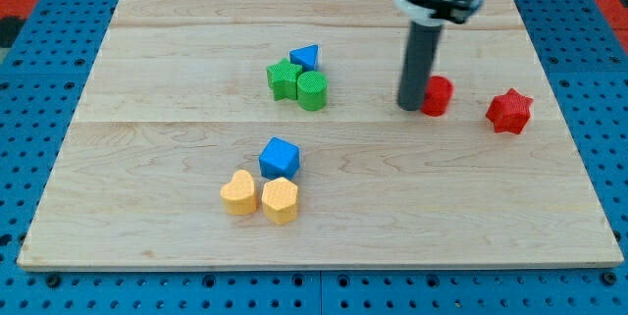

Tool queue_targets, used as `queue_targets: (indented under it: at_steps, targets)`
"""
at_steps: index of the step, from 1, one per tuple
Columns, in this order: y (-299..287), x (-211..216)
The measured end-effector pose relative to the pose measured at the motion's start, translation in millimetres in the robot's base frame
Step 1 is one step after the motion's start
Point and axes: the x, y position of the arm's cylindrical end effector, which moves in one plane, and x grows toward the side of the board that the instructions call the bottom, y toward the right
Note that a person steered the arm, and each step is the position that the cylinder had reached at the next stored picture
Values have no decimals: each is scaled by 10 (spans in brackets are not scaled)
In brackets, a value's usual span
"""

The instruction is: Place the blue triangle to top left of the board

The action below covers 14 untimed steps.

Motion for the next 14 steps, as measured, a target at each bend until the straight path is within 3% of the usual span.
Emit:
queue_targets:
  at_steps: [1,3,9,10,11,12,13,14]
  targets:
    - [270,-1]
    - [-482,-140]
    - [-863,-650]
    - [-1368,-690]
    - [-1479,-429]
    - [-2037,-580]
    - [-2217,-840]
    - [-1919,-686]
